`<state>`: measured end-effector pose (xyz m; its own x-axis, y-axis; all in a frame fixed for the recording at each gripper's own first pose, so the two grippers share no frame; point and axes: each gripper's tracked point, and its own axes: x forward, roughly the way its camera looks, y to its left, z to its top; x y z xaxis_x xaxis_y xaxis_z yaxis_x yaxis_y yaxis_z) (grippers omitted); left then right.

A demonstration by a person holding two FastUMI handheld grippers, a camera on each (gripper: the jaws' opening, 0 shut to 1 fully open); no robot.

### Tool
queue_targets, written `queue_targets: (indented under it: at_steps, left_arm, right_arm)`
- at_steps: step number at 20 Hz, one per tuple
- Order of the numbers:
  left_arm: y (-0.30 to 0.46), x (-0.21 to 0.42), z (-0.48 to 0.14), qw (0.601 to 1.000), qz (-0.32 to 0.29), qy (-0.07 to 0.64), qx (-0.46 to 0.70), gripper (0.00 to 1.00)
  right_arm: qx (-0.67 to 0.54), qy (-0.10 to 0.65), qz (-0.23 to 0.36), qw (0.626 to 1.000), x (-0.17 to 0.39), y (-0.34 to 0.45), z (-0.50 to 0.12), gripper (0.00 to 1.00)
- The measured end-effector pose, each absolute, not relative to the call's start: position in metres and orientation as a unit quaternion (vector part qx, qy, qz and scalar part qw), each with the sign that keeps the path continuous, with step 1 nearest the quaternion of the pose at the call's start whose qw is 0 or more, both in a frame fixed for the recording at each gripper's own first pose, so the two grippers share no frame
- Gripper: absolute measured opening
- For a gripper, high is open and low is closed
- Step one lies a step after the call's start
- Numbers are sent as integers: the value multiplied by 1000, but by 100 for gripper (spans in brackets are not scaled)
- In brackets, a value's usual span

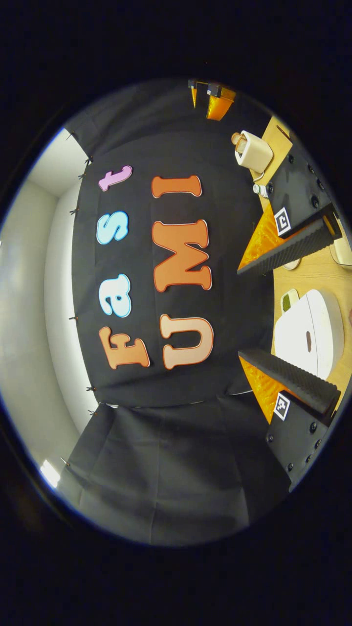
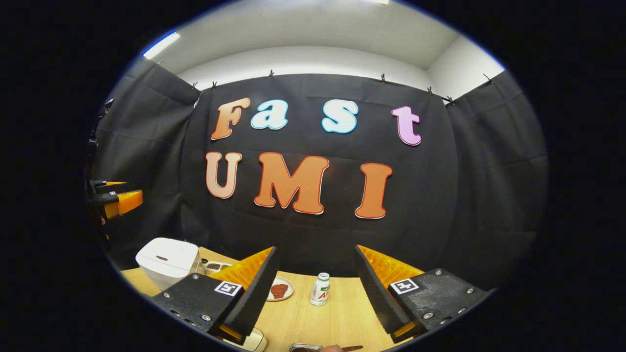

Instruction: Close the left gripper, press the button to open the rice cooker; take a wooden spoon from the chopstick holder with the right hand, scoop a spoonful of rice and pour it into the rice cooker, then put the wooden spoon back into the chopstick holder.

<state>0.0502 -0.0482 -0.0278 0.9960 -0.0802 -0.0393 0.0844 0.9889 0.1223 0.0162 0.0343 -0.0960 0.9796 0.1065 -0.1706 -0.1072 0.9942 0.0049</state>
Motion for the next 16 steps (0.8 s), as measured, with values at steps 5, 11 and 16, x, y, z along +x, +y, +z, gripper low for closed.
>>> queue_targets:
  at_steps: [5, 11, 16]
  left_arm:
    - [-65, 43, -46, 995, -57, 33, 80, 100]
    - [-68, 48, -47, 993, -53, 22, 99, 100]
    - [-65, 52, -49, 995, -53, 17, 80, 100]
  right_arm:
    - [5, 88, 59, 994, 20, 40, -100, 94]
    - [13, 86, 54, 995, 25, 38, -100, 95]
    - [24, 75, 47, 996, 26, 37, -98, 95]
